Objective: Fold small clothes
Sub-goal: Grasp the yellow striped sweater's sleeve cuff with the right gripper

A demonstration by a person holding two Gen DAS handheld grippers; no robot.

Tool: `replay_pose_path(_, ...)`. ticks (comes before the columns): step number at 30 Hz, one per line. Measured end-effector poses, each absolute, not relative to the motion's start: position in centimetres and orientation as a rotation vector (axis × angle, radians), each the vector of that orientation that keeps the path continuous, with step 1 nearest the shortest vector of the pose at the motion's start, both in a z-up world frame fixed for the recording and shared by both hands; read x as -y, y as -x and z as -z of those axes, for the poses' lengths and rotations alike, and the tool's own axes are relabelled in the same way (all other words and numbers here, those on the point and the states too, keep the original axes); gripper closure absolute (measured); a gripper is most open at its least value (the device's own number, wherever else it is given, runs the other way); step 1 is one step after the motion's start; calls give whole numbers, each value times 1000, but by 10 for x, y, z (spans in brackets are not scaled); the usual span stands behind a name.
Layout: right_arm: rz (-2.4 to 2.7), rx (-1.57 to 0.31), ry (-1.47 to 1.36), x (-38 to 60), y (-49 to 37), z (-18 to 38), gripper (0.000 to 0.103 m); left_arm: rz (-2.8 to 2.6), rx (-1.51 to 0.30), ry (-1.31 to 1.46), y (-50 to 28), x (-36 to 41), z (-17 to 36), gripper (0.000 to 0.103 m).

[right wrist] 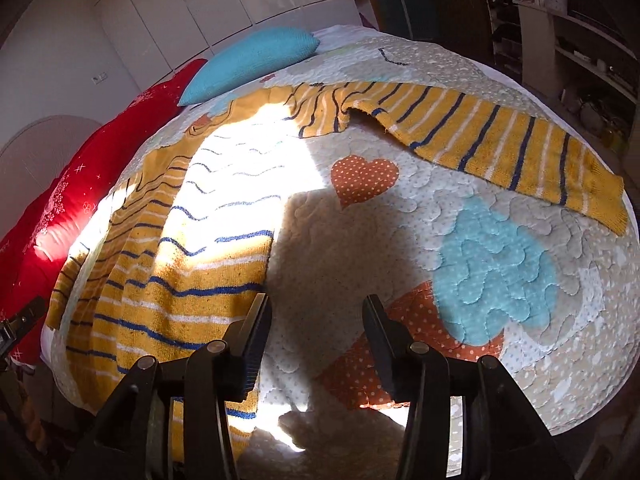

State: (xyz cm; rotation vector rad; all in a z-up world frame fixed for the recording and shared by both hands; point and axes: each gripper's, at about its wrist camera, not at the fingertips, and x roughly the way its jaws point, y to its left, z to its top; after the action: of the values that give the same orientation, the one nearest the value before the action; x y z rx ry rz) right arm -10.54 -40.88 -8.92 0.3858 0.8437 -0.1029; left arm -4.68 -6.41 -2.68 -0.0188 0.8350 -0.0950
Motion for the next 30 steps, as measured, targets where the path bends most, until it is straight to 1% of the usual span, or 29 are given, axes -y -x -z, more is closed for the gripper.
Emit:
replay_pose_path(14, 104, -837, -384, 410, 106, 96, 44, 85, -852, -40, 46, 74, 34, 1)
replay_pose_path(18, 102, -837, -385, 410, 106, 96, 41, 82, -854, -37, 45, 73, 35, 1)
replay_pose_path(27, 103, -829, -399, 412, 106, 99, 40, 85, -850, -29, 45, 75, 41, 1)
replay_pose_path(30, 129, -795, -409, 423, 111, 96, 40, 91, -852, -31, 45, 76, 42, 1)
